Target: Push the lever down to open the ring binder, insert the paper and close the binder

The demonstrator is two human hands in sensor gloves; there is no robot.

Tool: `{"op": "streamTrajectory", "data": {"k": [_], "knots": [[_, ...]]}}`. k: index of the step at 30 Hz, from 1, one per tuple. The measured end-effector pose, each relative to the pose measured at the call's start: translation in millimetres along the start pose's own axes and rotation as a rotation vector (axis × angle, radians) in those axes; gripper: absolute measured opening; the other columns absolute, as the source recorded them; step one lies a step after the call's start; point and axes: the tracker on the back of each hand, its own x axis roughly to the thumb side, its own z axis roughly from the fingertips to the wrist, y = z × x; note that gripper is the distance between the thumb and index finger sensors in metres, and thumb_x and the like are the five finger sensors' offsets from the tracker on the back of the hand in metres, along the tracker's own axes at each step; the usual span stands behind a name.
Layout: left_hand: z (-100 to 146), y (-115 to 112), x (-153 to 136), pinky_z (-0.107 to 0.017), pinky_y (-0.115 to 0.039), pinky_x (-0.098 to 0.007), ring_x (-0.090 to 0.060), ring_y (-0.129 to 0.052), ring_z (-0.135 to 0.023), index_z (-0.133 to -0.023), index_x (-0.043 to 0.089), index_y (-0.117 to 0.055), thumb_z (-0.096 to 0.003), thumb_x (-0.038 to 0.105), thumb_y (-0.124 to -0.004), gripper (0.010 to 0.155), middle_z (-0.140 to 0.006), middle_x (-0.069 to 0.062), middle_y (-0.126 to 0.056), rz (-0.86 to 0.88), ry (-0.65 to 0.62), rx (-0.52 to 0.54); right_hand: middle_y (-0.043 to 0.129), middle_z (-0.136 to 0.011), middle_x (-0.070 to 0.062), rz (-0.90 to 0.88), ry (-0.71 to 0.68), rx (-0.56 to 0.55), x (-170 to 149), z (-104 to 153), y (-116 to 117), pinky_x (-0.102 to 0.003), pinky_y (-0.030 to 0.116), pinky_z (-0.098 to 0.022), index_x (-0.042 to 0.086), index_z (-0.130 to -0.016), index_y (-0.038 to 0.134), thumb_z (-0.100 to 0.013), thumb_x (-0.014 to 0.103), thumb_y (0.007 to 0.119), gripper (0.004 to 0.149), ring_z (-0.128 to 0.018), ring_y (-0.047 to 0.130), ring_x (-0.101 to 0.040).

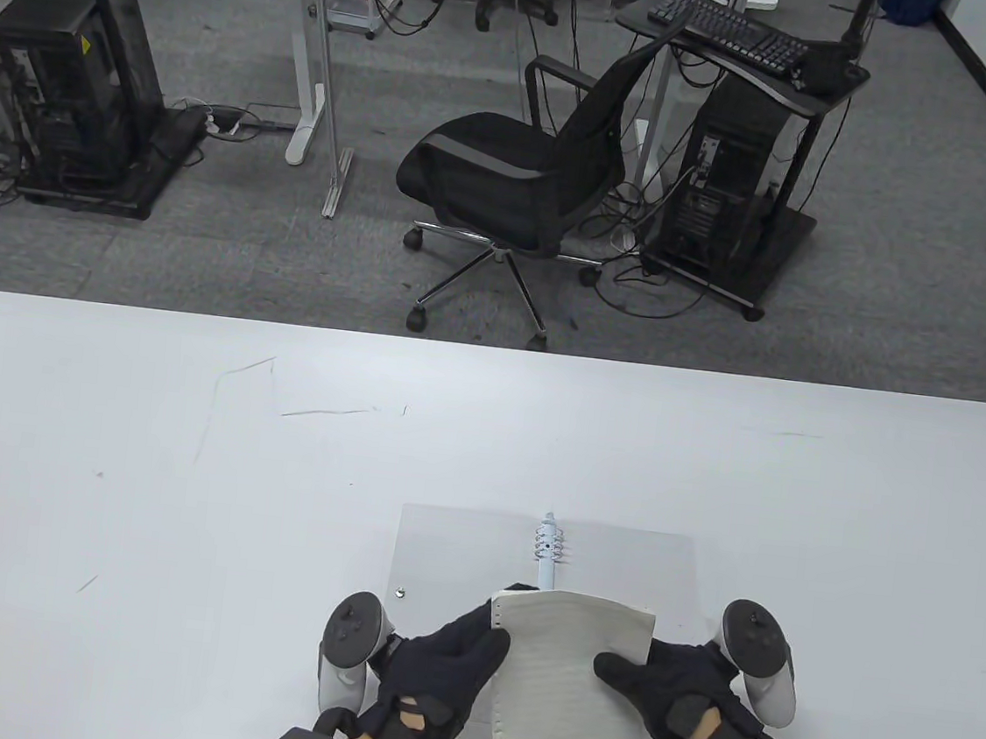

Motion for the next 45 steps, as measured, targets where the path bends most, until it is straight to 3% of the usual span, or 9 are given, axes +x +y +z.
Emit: {"op": "streamTrajectory", "data": {"k": [3,5,8,11,18,29,36,45], "knots": [[3,14,9,-0.075,-0.050,-0.061,-0.035,-0.063,-0.110,-0.095,0.044,-0.076,-0.0499,0.050,-0.077,0.045,-0.115,0.008,-0.066,-0.213,0.083,0.102,0.104,-0.078,-0.003,-0.003,0.097,-0.050,-7,4,-14,-0.045,0.095,-0.034,0.022,-0.094,0.081,-0.050,0.036,0.079,0.047,-0.051,0.112,-0.032],[1,18,11,-0.076,-0.043,-0.060,-0.034,-0.052,-0.113,-0.099,0.045,-0.070,-0.0500,0.051,-0.076,0.049,-0.119,0.008,-0.057,-0.427,0.150,0.114,0.104,-0.078,-0.004,-0.008,0.186,-0.120,-13,10,-26,-0.044,0.095,-0.033,0.021,-0.094,0.081,-0.050,0.035,0.079,0.047,-0.050,0.112,-0.032],[-7,18,-3,-0.074,-0.024,-0.059,-0.034,-0.020,-0.114,-0.106,0.044,-0.045,-0.0482,0.056,-0.075,0.066,-0.122,0.009,-0.027,-0.731,0.353,0.021,0.104,-0.077,-0.004,-0.021,0.306,-0.200,-23,19,-43,-0.044,0.095,-0.032,0.020,-0.094,0.081,-0.050,0.035,0.079,0.047,-0.049,0.113,-0.031],[-13,19,-23,-0.071,-0.010,-0.056,-0.030,0.005,-0.106,-0.106,0.042,-0.023,-0.0478,0.061,-0.072,0.078,-0.115,0.012,-0.002,-0.914,0.560,-0.101,0.104,-0.077,-0.004,-0.059,0.372,-0.246,-32,25,-56,-0.043,0.096,-0.032,0.019,-0.094,0.081,-0.050,0.035,0.079,0.047,-0.048,0.113,-0.030],[-17,10,-39,-0.069,-0.005,-0.051,-0.023,0.010,-0.103,-0.105,0.042,-0.019,-0.0476,0.061,-0.070,0.079,-0.113,0.013,0.003,-1.013,0.633,-0.195,0.106,-0.075,-0.004,-0.089,0.452,-0.280,-45,32,-69,-0.043,0.096,-0.031,0.018,-0.093,0.082,-0.050,0.035,0.079,0.047,-0.047,0.114,-0.029],[-20,5,-44,-0.069,0.000,-0.052,-0.021,0.015,-0.102,-0.103,0.043,-0.015,-0.0463,0.062,-0.067,0.079,-0.111,0.015,0.007,-1.081,0.699,-0.225,0.107,-0.072,-0.005,-0.086,0.528,-0.276,-32,27,-58,-0.042,0.097,-0.030,0.015,-0.092,0.083,-0.050,0.035,0.079,0.047,-0.045,0.115,-0.029],[-22,5,-42,-0.070,-0.002,-0.053,-0.022,0.014,-0.103,-0.103,0.044,-0.015,-0.0464,0.062,-0.067,0.079,-0.111,0.015,0.007,-1.111,0.711,-0.232,0.108,-0.071,-0.005,0.027,0.659,-0.240,2,-12,-57,-0.041,0.098,-0.028,0.015,-0.092,0.084,-0.050,0.035,0.079,0.047,-0.043,0.116,-0.027],[-23,4,-42,-0.070,-0.003,-0.053,-0.022,0.013,-0.103,-0.103,0.044,-0.015,-0.0464,0.063,-0.067,0.079,-0.111,0.015,0.006,-1.118,0.721,-0.235,0.108,-0.069,-0.005,0.134,0.838,-0.253,18,-60,-57,-0.040,0.098,-0.027,0.013,-0.091,0.084,-0.049,0.035,0.079,0.047,-0.041,0.116,-0.026]]}}
